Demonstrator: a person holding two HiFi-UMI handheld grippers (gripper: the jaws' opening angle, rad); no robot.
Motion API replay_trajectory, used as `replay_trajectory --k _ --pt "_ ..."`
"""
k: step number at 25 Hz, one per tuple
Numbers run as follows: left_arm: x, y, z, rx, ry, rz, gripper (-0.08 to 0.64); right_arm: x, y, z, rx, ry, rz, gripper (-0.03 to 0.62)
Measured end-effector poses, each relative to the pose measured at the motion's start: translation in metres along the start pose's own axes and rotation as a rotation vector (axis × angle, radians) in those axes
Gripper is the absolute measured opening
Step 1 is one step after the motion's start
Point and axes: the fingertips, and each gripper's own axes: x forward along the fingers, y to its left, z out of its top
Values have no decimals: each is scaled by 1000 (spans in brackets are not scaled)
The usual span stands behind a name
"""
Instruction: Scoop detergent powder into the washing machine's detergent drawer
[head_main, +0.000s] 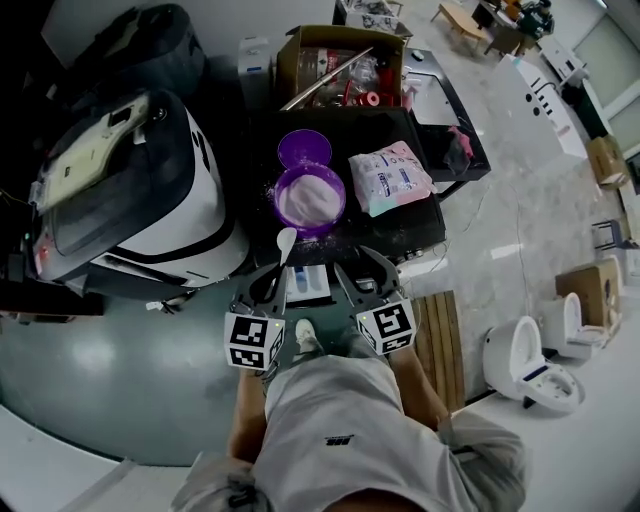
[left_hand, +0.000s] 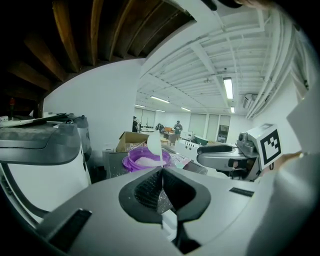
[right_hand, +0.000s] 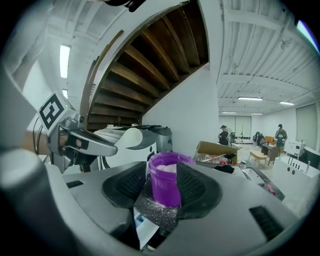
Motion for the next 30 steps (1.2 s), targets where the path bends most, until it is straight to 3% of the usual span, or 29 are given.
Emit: replay_trajectory --k 11,30 --pt "29 30 7 -23 39 -17 15 31 -18 4 4 27 -22 181" --pt "102 58 21 -1 177 43 15 94 -86 5 14 51 77 181"
